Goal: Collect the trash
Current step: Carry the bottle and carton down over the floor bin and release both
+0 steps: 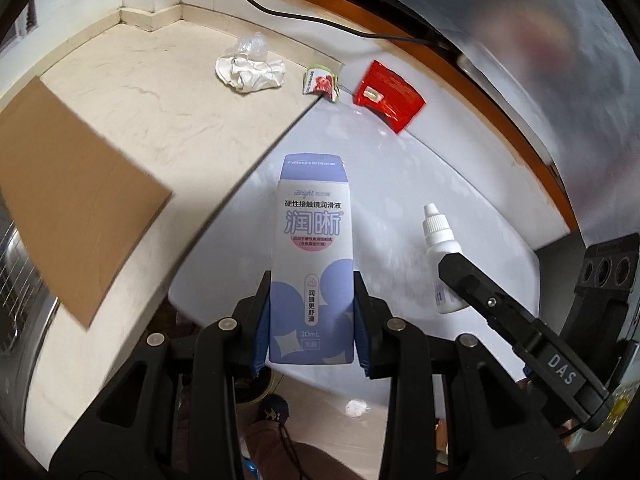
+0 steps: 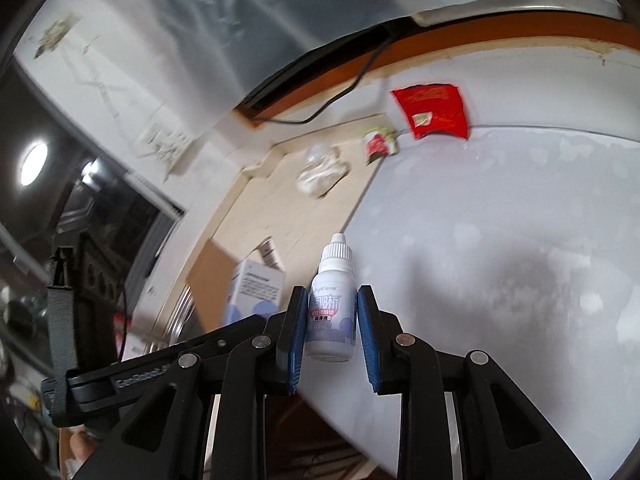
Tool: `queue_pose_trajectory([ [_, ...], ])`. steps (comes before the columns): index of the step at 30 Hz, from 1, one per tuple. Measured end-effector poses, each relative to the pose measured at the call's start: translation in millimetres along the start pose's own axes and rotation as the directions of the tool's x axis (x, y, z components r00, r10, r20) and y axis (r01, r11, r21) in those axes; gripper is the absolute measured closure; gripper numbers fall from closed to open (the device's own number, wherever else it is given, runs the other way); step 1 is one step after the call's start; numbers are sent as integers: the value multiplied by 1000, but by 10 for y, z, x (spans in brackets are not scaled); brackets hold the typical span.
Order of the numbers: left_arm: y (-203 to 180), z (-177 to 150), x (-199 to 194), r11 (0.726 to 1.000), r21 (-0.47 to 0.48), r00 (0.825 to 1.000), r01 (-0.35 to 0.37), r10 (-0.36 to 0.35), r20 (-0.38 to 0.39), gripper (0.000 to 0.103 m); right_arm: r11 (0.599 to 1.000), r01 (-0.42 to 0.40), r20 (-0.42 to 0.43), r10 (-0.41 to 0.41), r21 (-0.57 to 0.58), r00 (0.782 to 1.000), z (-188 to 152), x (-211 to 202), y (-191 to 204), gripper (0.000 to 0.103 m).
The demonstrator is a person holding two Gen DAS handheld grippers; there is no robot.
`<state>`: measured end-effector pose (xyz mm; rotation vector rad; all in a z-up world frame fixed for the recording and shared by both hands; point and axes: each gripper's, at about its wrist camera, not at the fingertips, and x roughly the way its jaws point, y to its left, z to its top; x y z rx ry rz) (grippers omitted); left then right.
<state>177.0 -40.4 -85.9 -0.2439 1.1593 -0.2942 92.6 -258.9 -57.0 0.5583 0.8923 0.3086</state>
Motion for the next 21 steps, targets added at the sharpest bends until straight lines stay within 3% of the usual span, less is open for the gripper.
queue_pose_trajectory([
  [11, 147, -907, -260, 999, 33, 999, -41, 42, -9, 72, 988, -77, -124, 60, -133, 990, -832, -359, 264, 79],
  [21, 500, -1569, -155, 995, 77, 996, -58, 62, -58, 72, 955, -48, -233, -23, -292, 972, -1716, -183, 446, 79],
])
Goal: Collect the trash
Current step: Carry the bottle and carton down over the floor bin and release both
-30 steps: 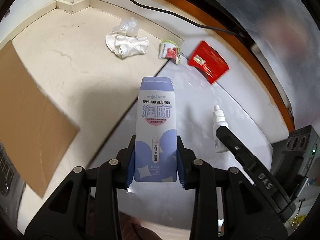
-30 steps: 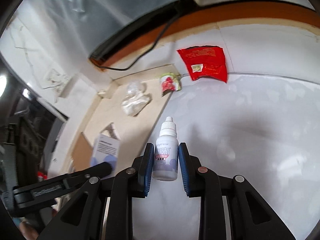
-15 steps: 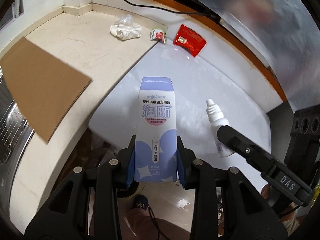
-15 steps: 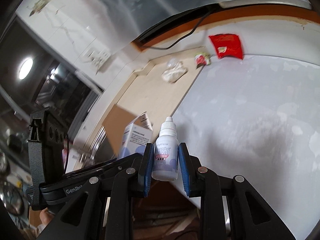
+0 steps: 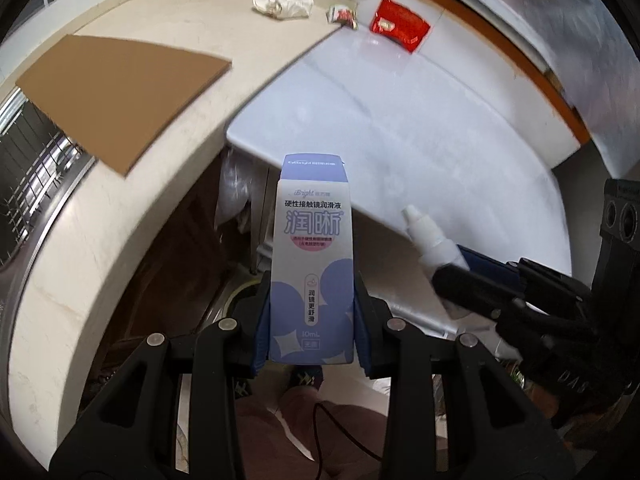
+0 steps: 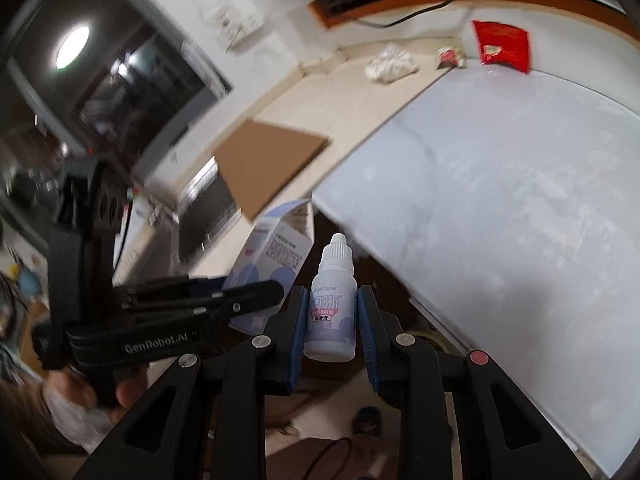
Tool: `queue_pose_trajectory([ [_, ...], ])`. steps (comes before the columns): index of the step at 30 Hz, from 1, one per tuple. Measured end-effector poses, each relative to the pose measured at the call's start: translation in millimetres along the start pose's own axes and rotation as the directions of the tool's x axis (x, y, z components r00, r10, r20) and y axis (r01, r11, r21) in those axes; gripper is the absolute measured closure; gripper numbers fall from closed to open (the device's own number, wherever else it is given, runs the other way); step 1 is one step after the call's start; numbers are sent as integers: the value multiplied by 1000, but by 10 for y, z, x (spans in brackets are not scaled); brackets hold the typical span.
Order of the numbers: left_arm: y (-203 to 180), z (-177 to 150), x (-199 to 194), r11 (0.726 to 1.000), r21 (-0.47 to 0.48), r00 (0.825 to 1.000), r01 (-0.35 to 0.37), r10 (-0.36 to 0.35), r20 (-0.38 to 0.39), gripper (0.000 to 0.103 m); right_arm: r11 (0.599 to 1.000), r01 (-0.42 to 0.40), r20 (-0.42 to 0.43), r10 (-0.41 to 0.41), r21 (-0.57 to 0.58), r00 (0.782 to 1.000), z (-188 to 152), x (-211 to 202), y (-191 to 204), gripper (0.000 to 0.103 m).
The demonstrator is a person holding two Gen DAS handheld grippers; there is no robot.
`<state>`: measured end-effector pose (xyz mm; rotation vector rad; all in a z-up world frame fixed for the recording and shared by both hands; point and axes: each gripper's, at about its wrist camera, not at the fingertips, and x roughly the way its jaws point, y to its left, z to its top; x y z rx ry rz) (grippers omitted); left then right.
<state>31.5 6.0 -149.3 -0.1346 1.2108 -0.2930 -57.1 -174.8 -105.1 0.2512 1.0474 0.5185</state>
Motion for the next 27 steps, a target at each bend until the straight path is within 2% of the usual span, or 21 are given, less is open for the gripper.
queue_pose_trajectory([
  [5, 138, -306, 325, 999, 31, 999, -25, 26, -47, 72, 995, 53, -57, -58, -80, 997, -421, 409, 160, 79],
  [9, 289, -577, 697, 999, 47, 995, -16, 21, -96, 72, 992, 106, -122, -114, -63, 986, -759, 854, 76, 79],
  [14, 544, -929, 1368, 998, 67, 985, -20, 31, -170, 72, 987, 163, -196, -160, -2, 967, -1173, 1461, -201, 79],
  [19, 748, -1192, 2105, 996, 83, 977, -24, 41, -210, 72, 974, 226, -250, -210, 36, 945, -1601, 2178, -607, 79],
  [27, 1023, -1381, 3091, 997, 68, 968, -19, 35, -247, 72, 960, 273, -302, -243, 61, 922, -1975, 3208, -1178, 78],
])
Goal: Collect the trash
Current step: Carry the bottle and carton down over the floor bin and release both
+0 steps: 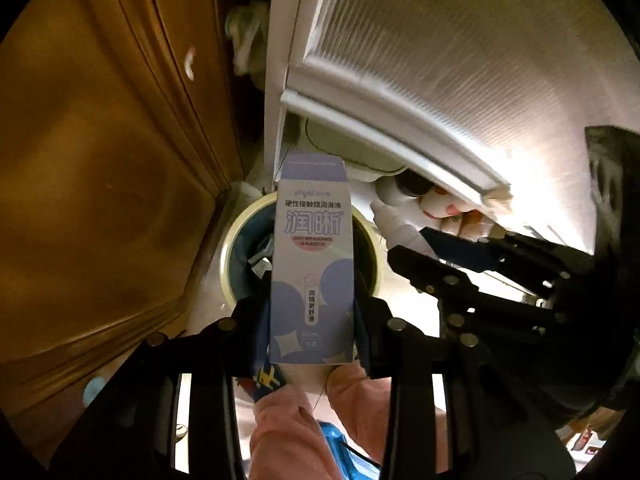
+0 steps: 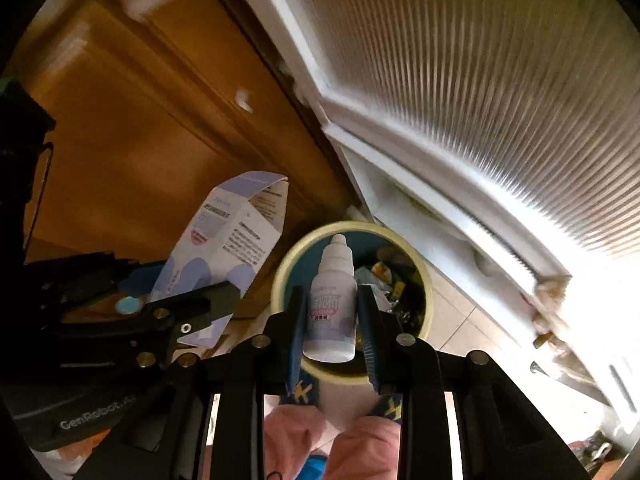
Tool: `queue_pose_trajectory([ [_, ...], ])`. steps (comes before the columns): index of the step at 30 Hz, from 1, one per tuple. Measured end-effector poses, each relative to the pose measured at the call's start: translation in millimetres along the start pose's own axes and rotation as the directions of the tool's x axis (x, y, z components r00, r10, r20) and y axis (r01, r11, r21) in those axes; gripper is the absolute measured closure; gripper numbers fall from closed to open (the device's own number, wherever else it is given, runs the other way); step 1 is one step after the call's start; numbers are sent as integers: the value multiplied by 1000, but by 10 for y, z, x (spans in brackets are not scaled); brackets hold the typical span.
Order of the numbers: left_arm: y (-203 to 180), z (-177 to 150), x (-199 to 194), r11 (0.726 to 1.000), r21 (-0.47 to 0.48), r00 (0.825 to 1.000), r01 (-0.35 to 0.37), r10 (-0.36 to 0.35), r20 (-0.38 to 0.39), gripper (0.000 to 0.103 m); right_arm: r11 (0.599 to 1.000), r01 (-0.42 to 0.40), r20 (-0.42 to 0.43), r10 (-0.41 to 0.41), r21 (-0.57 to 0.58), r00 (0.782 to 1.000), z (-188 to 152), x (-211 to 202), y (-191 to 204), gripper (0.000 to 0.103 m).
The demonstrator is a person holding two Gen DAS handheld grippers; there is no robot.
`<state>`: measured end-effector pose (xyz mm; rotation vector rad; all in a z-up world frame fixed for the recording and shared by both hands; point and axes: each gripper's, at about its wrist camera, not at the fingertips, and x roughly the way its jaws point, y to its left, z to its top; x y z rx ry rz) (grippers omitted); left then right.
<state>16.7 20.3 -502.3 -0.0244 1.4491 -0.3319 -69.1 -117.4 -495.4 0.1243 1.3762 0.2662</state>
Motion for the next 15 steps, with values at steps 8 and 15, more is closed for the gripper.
queue_pose_trajectory([
  [8, 259, 40, 697, 999, -14, 998, -40, 40, -47, 35, 998, 0, -58, 4, 63, 998, -67, 879, -355, 67],
  [15, 395, 33, 787, 998, -39, 997, -51, 49, -51, 18, 992, 39, -89, -28, 121, 996, -109, 1158, -463, 66],
])
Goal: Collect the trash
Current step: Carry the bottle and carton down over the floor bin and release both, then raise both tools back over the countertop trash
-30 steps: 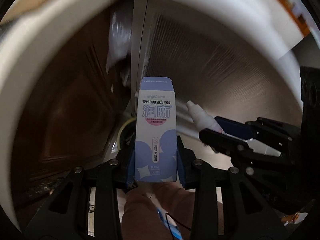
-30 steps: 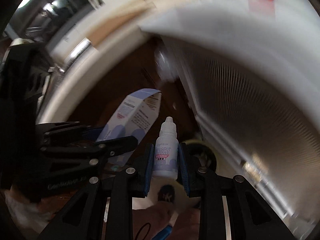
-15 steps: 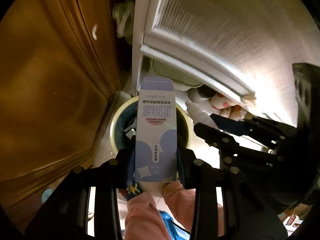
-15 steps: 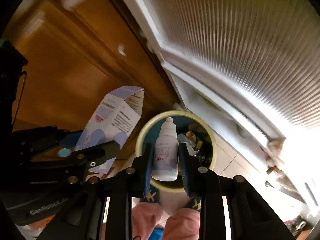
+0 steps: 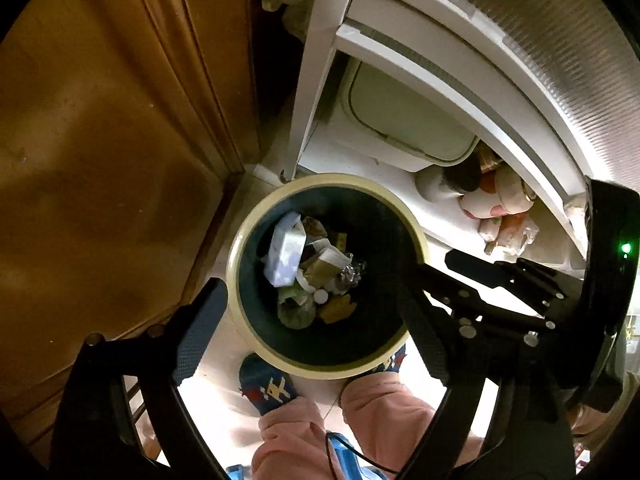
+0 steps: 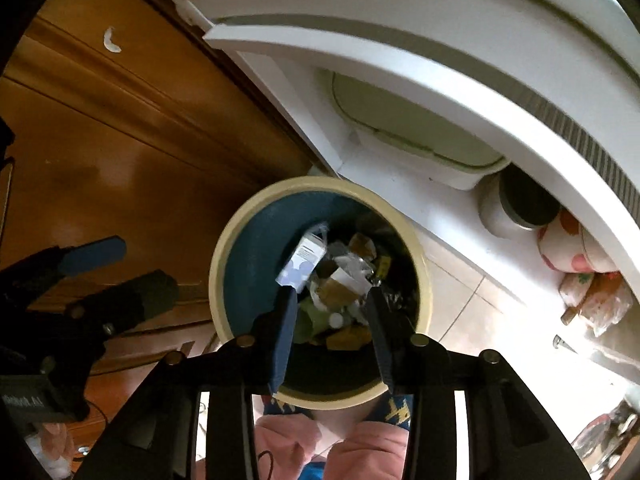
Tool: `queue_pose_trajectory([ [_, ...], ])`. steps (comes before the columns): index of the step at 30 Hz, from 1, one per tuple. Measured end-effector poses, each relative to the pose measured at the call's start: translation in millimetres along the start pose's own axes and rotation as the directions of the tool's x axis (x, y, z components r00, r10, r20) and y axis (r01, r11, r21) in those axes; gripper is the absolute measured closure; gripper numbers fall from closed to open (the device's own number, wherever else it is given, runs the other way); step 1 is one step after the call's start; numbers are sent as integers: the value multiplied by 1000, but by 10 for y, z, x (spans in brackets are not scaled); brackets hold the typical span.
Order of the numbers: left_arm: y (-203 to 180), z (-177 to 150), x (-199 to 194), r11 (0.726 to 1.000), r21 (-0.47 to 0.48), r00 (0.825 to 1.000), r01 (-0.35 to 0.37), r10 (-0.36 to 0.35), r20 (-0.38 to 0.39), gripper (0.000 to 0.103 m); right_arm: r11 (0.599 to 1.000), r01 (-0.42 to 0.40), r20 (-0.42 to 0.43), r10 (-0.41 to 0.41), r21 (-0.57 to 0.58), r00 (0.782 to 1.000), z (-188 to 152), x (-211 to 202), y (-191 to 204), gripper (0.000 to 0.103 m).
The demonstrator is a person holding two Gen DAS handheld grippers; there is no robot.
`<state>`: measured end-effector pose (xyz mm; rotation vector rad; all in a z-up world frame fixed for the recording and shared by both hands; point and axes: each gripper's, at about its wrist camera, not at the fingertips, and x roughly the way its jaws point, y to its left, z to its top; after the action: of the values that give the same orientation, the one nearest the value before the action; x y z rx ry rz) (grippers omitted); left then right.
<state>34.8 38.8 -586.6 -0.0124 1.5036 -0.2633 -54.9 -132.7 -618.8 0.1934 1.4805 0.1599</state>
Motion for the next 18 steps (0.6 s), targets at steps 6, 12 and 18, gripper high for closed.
queue_pose_trajectory([
  [6, -118, -18, -62, 1000, 28, 1000, 1, -1, -3, 18, 1000, 9, 3, -9, 8, 1000, -69, -103, 11, 66],
  [12, -246, -44, -315, 999, 36, 1000, 3, -3, 9, 18, 1000, 11, 11, -12, 23, 1000, -118, -355, 61, 66],
  [18, -394, -52, -721, 999, 52, 1000, 1, -3, 24, 18, 999, 14, 24, -15, 35, 1000, -148, -800, 156, 66],
])
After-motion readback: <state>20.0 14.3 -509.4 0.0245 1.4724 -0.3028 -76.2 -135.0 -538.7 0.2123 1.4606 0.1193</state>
